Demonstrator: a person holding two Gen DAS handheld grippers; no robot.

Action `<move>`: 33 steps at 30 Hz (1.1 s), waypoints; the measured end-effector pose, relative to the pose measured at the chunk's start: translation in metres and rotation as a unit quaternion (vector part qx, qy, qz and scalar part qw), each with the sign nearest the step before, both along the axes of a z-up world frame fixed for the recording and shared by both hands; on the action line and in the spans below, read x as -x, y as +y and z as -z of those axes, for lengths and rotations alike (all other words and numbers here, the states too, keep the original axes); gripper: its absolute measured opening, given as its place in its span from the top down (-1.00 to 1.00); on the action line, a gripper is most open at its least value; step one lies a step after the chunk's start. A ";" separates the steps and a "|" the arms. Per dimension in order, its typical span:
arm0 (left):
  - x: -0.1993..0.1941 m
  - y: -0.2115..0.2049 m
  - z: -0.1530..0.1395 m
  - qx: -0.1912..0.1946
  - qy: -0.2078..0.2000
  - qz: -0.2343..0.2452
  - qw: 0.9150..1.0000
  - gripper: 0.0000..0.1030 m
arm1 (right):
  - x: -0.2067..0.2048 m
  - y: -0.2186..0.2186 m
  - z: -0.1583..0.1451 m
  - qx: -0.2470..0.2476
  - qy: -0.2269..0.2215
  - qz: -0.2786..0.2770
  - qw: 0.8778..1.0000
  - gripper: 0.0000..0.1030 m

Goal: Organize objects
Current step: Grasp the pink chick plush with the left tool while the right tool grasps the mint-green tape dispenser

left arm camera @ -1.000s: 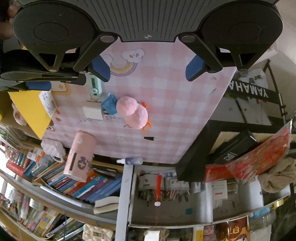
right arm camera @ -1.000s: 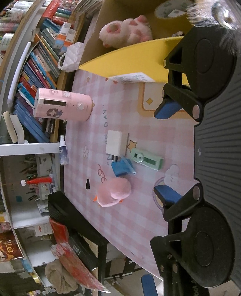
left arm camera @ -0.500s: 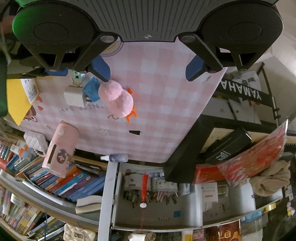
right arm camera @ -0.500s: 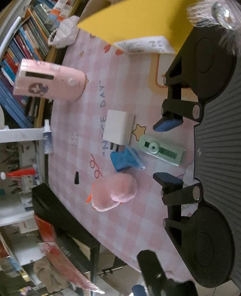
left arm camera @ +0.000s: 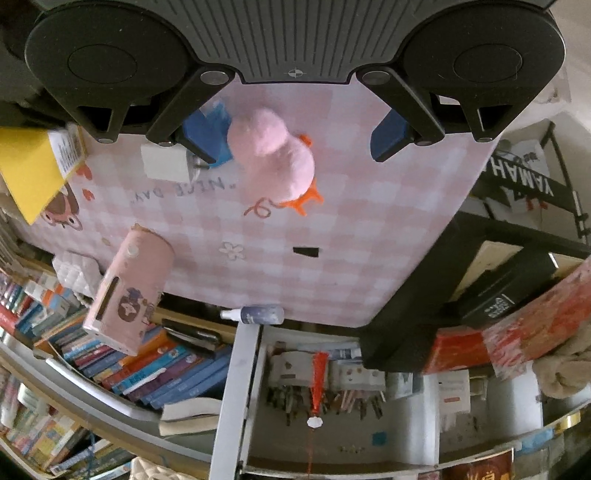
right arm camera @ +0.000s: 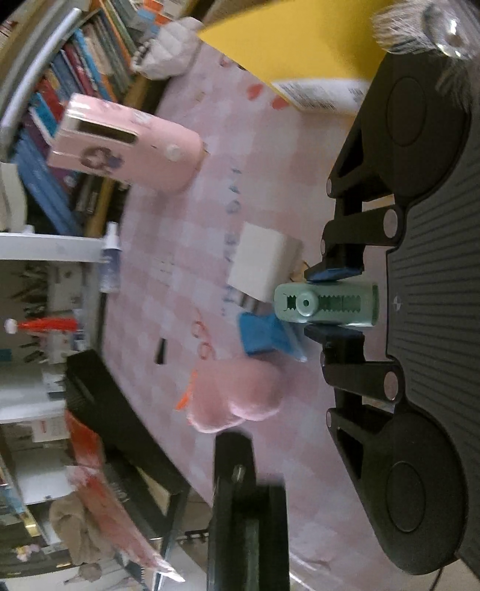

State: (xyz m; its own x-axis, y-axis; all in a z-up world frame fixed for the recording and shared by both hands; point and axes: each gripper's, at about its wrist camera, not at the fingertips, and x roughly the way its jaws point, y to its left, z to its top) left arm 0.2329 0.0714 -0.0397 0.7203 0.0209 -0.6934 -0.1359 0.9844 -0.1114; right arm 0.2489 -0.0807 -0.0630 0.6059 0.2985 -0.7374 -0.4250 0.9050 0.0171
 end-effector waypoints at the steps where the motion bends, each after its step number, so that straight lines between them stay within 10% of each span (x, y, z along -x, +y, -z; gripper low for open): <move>1: -0.006 0.000 0.003 0.005 0.002 -0.008 1.000 -0.75 | 0.001 -0.003 -0.002 0.000 -0.003 -0.001 1.000 0.54; 10: -0.043 0.001 0.029 0.058 0.042 -0.026 0.997 -0.61 | 0.001 -0.018 -0.007 0.009 -0.014 0.000 1.000 0.55; 19: -0.038 0.005 0.033 0.077 0.051 -0.018 0.996 0.26 | 0.010 -0.018 -0.008 0.022 -0.027 -0.012 0.999 0.55; 33: 0.028 0.025 -0.001 0.095 0.015 -0.016 0.995 0.26 | 0.017 -0.022 -0.014 -0.014 -0.009 0.025 1.000 0.55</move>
